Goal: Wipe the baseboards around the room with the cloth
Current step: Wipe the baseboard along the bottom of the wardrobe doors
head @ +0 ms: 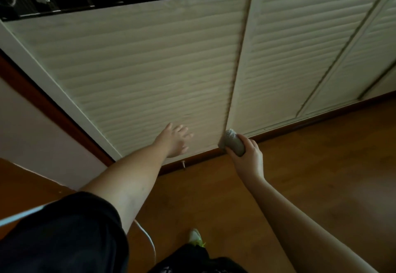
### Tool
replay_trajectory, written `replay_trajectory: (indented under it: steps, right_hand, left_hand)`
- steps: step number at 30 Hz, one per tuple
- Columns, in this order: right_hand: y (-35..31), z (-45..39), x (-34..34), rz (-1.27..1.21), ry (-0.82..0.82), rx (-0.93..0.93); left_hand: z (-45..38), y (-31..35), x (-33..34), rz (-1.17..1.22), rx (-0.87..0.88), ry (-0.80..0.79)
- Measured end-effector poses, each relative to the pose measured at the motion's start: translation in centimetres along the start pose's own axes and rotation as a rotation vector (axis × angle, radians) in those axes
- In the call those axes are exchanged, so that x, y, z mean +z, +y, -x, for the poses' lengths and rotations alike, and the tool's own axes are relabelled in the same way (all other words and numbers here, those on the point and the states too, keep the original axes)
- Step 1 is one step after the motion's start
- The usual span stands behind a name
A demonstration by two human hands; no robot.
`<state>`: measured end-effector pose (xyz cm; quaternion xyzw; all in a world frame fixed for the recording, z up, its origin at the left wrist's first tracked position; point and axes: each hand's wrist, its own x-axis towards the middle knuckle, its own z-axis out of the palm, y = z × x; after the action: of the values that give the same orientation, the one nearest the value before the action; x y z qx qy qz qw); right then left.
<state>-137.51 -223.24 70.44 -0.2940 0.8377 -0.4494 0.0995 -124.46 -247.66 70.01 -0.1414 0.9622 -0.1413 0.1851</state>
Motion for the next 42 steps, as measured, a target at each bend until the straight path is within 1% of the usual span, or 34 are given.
replay_trajectory:
  steps: [2, 4, 6, 9, 14, 18, 22, 25, 27, 32, 35, 38, 42]
  right_hand:
    - [0.4, -1.2, 0.2, 0.034, -0.020, -0.021]
    - [1.1, -2.5, 0.2, 0.059, -0.033, -0.036]
    - [1.7, -3.8, -0.1, 0.063, -0.030, -0.036]
    - [2.9, -6.2, -0.5, 0.068, -0.022, -0.016]
    - [5.2, -10.2, -1.5, 0.054, -0.062, -0.033]
    - [7.2, -13.7, -2.4, 0.018, -0.110, -0.074]
    - [9.9, -16.6, -4.1, -0.030, -0.171, -0.137]
    - [11.7, -18.8, -4.7, -0.059, -0.235, -0.168]
    - [12.4, -19.6, -4.7, -0.067, -0.258, -0.158]
    - [13.2, -20.5, -3.0, -0.077, -0.294, -0.144]
    - [13.0, -20.4, -1.4, -0.058, -0.310, -0.114]
    - [12.8, -19.5, 0.2, -0.027, -0.280, -0.106]
    - [13.4, -19.2, 2.5, -0.012, -0.273, -0.131]
  left_hand:
    - [-1.0, -1.1, 0.4, 0.051, -0.042, -0.018]
    - [-2.4, -1.6, 0.2, 0.182, -0.102, -0.013]
    - [-3.7, -1.2, 0.1, 0.280, -0.125, 0.031]
    - [-5.3, -0.7, -0.1, 0.334, -0.099, 0.026]
    - [-7.2, 0.1, 0.4, 0.386, -0.199, -0.032]
    - [-9.4, 2.5, 0.1, 0.417, -0.321, -0.012]
    - [-11.3, 5.8, -0.7, 0.521, -0.458, 0.006]
    - [-12.8, 7.6, -1.5, 0.661, -0.613, 0.005]
    - [-13.0, 8.9, -1.5, 0.734, -0.678, 0.054]
    - [-11.1, 10.6, 0.5, 0.699, -0.669, 0.178]
    - [-9.8, 10.5, 2.6, 0.691, -0.646, 0.123]
    - [-8.8, 10.1, 5.0, 0.677, -0.626, 0.135]
    - [-8.2, 9.6, 7.8, 0.682, -0.619, 0.100]
